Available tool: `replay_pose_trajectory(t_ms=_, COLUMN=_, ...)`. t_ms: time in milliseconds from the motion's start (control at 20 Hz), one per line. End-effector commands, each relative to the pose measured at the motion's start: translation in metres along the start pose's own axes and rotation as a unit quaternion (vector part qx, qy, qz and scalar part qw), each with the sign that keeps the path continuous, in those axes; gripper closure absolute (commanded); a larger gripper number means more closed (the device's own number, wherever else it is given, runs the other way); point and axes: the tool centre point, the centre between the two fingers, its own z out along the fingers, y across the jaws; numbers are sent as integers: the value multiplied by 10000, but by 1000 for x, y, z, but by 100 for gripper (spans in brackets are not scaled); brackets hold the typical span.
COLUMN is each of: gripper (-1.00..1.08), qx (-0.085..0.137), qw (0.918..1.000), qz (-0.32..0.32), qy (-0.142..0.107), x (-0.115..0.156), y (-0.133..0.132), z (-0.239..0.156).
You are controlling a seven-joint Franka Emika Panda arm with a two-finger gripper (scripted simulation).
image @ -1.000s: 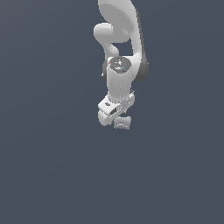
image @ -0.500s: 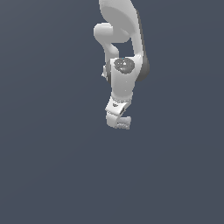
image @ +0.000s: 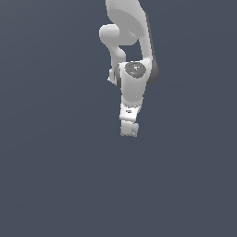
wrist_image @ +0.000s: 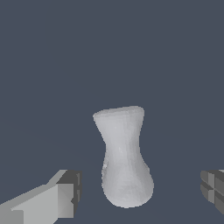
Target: Pick up the object and move it to a goal position.
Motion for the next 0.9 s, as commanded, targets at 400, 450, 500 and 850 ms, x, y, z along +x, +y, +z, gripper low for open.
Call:
replay_pose_trajectory(t_ms=400, gripper=-92, qx=-9, qw=9980, qz=-637, qy=-3, x=4, y=-7, z=4)
replay_pose_trajectory(t_ms=450, gripper=-92, qx=-9, qw=9979, qz=-649, qy=-3, x=4, y=-8, z=4)
replay_pose_trajectory(t_ms=500, gripper=-92, qx=-9, qw=9979, qz=-654, qy=-3, x=4, y=-8, z=4)
replay_pose_trajectory(t_ms=850, gripper=-92, qx=-8, qw=9980, qz=-635, qy=-2, x=4, y=-8, z=16)
